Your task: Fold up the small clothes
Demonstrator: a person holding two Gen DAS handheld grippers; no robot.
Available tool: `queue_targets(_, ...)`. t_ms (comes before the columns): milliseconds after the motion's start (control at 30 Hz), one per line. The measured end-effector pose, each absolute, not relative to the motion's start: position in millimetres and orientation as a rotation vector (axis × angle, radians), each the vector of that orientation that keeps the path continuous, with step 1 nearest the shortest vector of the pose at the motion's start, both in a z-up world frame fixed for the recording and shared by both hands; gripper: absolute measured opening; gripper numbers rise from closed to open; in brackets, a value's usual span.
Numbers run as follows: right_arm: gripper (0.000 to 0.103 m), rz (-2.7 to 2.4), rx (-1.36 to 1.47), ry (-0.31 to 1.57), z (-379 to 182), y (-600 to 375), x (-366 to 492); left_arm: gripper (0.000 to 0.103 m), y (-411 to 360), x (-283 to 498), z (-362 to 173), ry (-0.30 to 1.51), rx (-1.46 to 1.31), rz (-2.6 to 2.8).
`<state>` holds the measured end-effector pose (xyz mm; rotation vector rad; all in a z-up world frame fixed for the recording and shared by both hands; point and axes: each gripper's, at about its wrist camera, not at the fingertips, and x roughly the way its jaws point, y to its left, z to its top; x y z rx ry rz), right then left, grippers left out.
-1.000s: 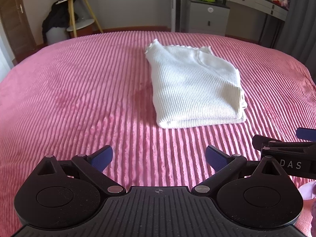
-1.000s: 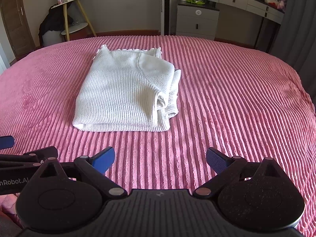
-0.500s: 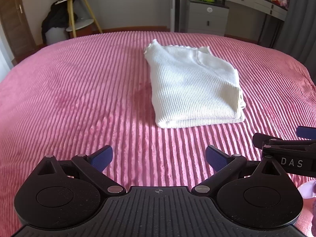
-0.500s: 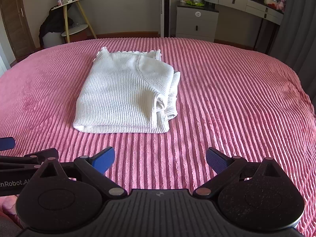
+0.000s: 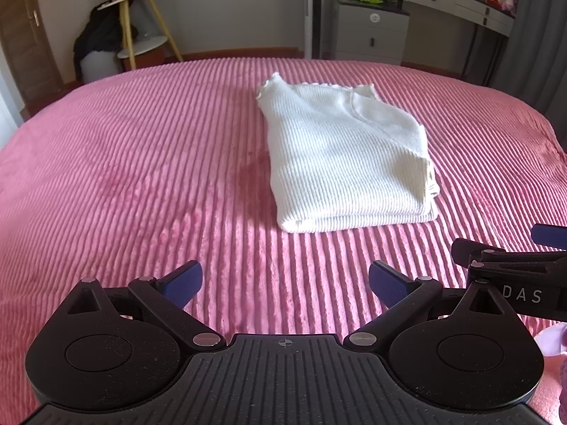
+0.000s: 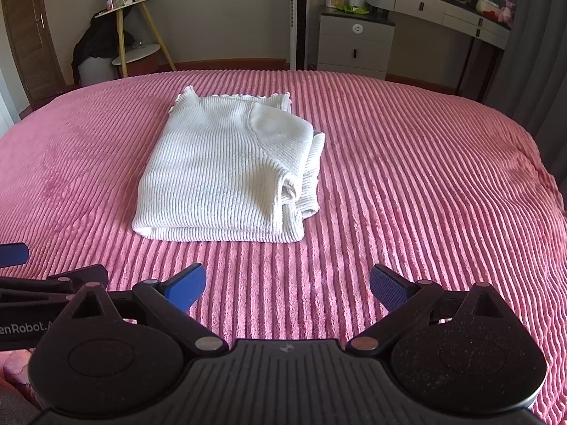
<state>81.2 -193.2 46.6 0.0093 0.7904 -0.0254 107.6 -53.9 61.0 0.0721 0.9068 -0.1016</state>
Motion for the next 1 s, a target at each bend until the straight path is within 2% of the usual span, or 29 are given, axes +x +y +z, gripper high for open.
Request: queue_targets(1000,0.099,-0.03,0.009,0.783,48.5,-195.6,81.3,0.103,-53.9,108.7,65.7,0.894,0.076,-0.099)
